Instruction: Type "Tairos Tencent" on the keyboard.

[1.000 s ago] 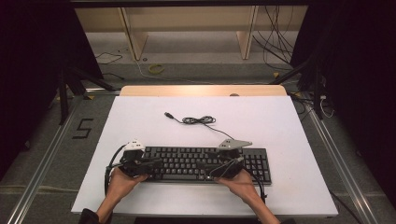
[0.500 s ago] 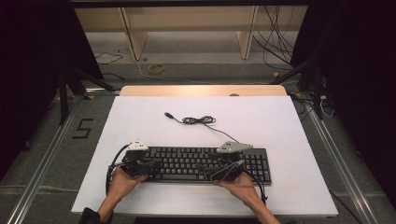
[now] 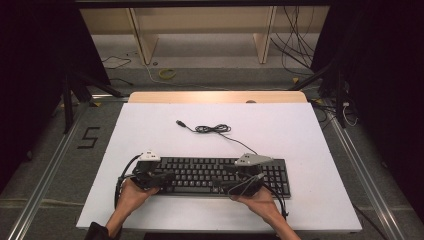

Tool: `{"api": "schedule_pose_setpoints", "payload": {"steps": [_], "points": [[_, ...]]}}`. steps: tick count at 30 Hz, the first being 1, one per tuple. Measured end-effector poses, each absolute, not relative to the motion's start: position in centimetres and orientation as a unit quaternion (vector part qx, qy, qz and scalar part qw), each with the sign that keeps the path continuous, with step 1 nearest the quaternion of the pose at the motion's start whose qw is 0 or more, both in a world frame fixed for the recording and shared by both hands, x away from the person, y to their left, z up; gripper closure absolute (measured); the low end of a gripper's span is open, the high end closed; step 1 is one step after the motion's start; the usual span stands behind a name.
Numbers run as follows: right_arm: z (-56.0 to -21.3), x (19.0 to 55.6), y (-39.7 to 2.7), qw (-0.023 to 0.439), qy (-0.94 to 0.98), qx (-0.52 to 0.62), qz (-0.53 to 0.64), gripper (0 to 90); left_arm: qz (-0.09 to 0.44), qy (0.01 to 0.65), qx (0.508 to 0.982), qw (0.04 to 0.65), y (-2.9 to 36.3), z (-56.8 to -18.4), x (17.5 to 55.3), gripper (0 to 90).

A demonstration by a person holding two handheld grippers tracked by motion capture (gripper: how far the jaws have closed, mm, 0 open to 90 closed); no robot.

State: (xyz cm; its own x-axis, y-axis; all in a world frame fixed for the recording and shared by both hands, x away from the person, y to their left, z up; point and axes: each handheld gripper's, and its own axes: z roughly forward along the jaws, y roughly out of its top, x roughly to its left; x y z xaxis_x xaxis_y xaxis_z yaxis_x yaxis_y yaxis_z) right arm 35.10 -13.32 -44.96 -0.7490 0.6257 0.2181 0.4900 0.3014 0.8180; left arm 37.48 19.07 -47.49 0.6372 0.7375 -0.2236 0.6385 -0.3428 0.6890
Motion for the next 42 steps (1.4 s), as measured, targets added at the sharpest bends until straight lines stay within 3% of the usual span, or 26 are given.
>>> {"api": "schedule_pose_setpoints", "payload": {"steps": [16, 22, 42], "points": [[-45.0, 34.9, -13.5, 0.072, 0.803, 0.350, 0.477, 34.6, 0.062, 0.423, 0.820, 0.381, 19.0, -47.7, 37.5, 89.0], [-45.1, 34.9, -13.6, 0.073, 0.802, 0.352, 0.478, 34.6, 0.064, 0.418, 0.814, 0.398, 19.1, -47.3, 37.3, 82.2], [-45.2, 34.8, -13.1, 0.071, 0.803, 0.350, 0.477, 34.6, 0.069, 0.408, 0.784, 0.463, 19.4, -46.0, 36.3, 40.3]]}}
